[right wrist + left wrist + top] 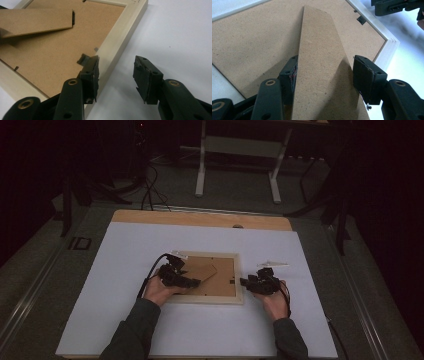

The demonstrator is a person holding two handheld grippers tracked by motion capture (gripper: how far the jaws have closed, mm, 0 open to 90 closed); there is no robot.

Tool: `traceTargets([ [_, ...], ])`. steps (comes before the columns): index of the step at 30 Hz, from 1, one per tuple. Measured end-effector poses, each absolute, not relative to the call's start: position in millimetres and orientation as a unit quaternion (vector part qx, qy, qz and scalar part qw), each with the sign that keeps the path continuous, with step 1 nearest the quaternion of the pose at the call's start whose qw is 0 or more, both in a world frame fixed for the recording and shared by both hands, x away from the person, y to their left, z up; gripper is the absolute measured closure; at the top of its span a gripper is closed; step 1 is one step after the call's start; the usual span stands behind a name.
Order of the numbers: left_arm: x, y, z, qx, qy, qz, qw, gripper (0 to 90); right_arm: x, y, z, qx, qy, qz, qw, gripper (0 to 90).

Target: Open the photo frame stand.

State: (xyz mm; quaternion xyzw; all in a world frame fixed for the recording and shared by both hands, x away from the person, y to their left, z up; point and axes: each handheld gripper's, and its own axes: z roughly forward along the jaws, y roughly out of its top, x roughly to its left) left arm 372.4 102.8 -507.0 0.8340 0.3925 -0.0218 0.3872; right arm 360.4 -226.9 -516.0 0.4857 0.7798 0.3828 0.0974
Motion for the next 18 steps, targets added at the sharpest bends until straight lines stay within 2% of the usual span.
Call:
traceTargets([
  [7, 368, 101, -504, 0.839, 0.382, -0.001, 0.387, 43.2, 369, -223, -512, 0.493, 0.771, 0.395, 0.078, 53.2],
  [18, 360, 97, -495, 0.844, 0.368, 0.030, 0.390, 43.2, 385, -212, -501, 0.492, 0.773, 0.393, 0.080, 52.4],
])
